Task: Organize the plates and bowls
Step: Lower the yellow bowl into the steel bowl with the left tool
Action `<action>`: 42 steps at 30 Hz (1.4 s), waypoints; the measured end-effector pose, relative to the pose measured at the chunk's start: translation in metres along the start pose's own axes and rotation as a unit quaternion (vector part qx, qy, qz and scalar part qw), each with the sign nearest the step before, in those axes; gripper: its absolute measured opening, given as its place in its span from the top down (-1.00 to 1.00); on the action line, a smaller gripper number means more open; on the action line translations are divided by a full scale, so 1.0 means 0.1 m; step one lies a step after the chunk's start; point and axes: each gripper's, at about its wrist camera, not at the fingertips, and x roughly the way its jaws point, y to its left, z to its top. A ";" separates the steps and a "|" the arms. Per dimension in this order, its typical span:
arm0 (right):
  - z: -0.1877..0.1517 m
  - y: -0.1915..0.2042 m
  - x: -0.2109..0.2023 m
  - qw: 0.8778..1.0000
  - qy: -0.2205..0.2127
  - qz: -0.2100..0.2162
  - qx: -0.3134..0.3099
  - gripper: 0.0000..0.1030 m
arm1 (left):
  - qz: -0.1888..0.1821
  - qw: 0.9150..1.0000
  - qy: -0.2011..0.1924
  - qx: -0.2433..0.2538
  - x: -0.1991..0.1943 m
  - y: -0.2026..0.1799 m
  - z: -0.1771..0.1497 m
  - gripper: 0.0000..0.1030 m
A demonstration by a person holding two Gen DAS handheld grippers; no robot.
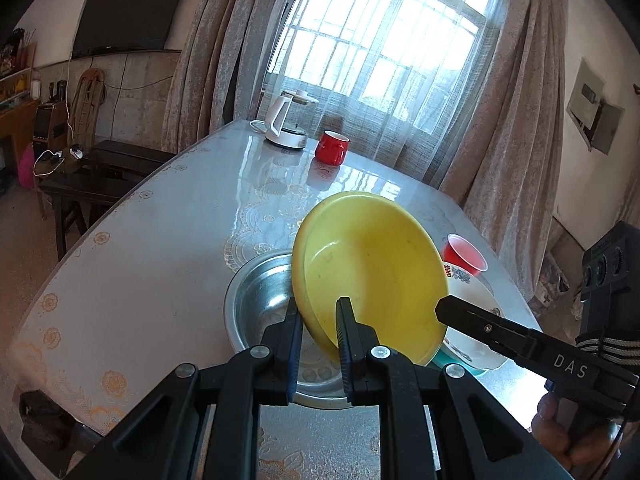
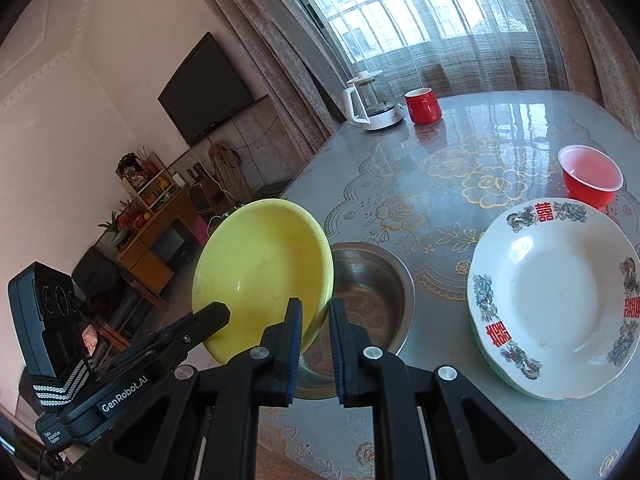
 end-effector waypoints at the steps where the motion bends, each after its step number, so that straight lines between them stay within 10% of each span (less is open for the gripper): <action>1: 0.00 -0.01 0.02 1.000 0.003 0.002 0.001 0.74 | 0.000 1.000 0.004 -0.004 0.03 0.02 0.00 0.68; 42: -0.11 -0.26 0.63 0.995 0.092 -0.040 0.005 0.60 | 0.046 0.994 0.095 -0.014 0.79 0.26 -0.10 0.59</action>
